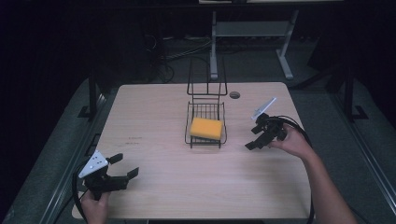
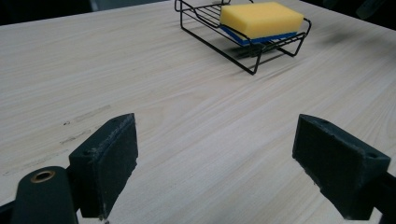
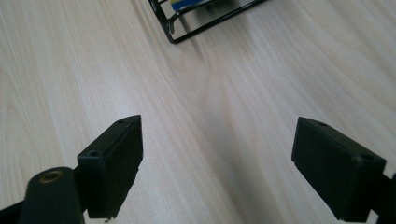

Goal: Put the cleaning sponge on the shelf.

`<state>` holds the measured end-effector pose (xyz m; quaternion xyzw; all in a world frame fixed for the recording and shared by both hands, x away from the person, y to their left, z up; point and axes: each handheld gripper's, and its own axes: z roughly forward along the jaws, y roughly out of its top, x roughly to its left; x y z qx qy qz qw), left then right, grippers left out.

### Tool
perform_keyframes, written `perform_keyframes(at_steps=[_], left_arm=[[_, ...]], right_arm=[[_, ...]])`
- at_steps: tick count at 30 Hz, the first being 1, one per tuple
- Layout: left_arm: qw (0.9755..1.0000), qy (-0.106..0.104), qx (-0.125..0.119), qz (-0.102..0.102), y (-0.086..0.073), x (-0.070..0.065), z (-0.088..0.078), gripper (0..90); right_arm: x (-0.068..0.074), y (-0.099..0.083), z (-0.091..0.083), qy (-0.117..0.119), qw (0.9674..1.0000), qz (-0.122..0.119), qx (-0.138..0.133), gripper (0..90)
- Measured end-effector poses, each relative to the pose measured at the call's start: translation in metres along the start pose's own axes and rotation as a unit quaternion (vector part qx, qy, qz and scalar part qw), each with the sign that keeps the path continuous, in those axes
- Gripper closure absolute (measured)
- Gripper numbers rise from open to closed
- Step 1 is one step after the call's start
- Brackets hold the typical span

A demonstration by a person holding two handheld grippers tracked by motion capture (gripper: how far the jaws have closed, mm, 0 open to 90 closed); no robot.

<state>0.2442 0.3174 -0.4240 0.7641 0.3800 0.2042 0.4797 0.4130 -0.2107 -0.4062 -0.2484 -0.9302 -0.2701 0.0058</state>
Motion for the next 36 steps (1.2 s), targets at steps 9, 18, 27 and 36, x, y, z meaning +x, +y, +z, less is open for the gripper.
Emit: perform_keyframes(at_steps=[9,18,27,36], left_arm=[[1.0000,0.000,0.000,-0.001,0.000,0.000,0.001,13.4],[1.0000,-0.001,0.002,0.000,0.000,-0.001,0.001,13.4],[1.0000,-0.002,0.002,0.002,0.000,-0.002,0.002,13.4],[1.0000,-0.001,0.003,0.003,0.000,-0.002,0.002,13.4]], right_arm=[[0.001,-0.016,-0.003,-0.001,1.0000,0.009,-0.004,16.2],[0.003,-0.034,-0.003,-0.001,0.9997,0.022,-0.006,16.2],[0.007,-0.048,-0.003,-0.001,0.9997,0.025,-0.007,16.2],[0.012,-0.060,-0.004,-0.005,0.9997,0.024,-0.010,16.2]])
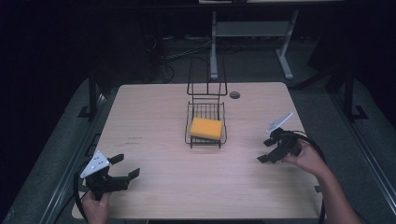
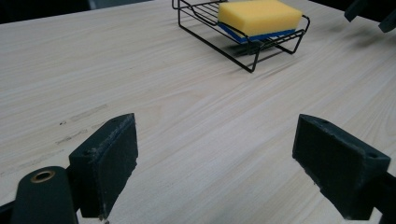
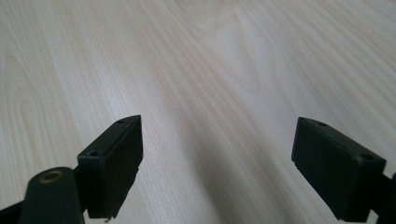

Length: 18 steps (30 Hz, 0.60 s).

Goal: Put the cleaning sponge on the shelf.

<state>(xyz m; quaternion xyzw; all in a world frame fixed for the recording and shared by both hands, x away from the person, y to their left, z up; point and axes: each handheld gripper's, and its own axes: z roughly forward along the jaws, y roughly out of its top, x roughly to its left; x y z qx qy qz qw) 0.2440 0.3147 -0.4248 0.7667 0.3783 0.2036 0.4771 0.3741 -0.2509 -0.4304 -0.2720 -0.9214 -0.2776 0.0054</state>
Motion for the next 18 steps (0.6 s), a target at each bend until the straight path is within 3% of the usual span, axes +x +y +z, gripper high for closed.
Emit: perform_keyframes(at_steps=[18], left_arm=[[1.0000,-0.002,0.000,-0.002,0.000,-0.002,0.001,13.4]], right_arm=[[0.010,-0.028,-0.006,-0.004,0.9999,0.009,-0.013,16.1]])
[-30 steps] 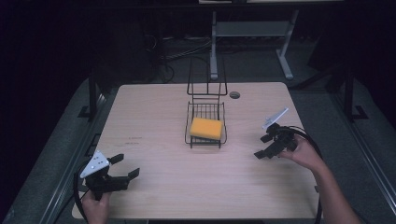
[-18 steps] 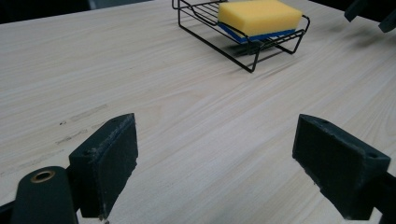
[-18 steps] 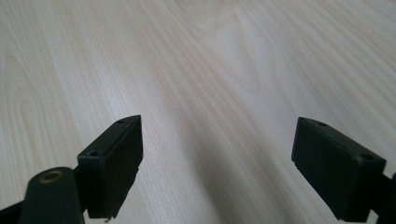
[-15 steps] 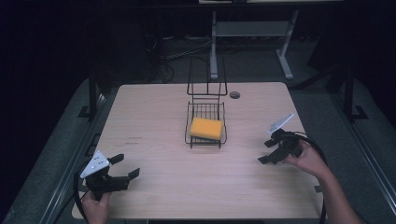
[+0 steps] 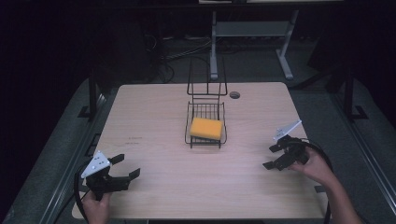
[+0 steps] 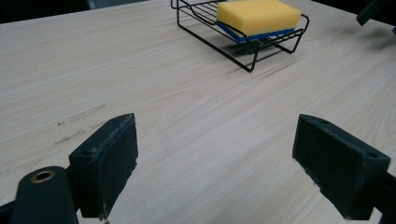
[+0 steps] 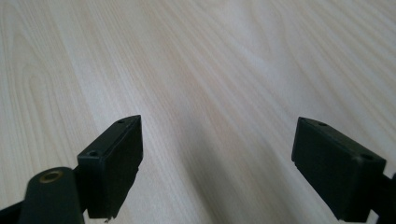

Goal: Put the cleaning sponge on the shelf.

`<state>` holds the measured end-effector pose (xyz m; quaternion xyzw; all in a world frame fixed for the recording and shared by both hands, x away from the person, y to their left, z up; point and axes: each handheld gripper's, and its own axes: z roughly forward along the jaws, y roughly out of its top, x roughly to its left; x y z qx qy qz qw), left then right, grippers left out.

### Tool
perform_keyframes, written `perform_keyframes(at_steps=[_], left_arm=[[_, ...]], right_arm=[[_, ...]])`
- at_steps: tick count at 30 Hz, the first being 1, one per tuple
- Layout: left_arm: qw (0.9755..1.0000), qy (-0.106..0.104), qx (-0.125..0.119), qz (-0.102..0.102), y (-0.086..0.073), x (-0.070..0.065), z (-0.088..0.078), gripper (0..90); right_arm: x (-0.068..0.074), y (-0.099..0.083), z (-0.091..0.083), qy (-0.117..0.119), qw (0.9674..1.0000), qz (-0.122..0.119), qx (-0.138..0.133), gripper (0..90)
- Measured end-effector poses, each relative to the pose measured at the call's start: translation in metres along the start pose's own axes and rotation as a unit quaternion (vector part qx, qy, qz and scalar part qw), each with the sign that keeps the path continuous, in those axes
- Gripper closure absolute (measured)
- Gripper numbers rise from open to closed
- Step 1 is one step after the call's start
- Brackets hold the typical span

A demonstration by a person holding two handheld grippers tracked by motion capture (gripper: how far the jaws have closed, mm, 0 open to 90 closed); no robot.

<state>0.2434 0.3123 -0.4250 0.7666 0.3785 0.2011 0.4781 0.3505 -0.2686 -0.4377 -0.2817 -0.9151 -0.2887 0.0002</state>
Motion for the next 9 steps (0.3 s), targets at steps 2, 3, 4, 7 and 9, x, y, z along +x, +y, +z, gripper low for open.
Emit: perform_keyframes(at_steps=[2,3,4,7,9], left_arm=[[1.0000,0.000,0.001,0.000,0.000,0.000,0.000,13.4],[1.0000,0.000,0.001,0.000,0.000,0.000,0.000,13.4],[1.0000,0.000,0.001,0.001,0.000,0.000,0.001,13.4],[1.0000,0.000,0.003,0.002,0.000,0.000,0.000,13.4],[1.0000,0.001,0.002,0.004,0.001,0.001,0.000,13.4]], right_arm=[[0.001,-0.003,0.000,-0.002,1.0000,-0.001,0.002,16.1],[0.002,-0.005,0.000,-0.003,1.0000,0.001,0.003,16.1],[0.002,-0.007,0.000,-0.003,1.0000,0.000,0.003,16.1],[0.008,-0.010,-0.002,-0.006,1.0000,0.001,-0.004,16.1],[0.016,-0.009,-0.004,-0.013,0.9999,-0.006,-0.008,16.1]])
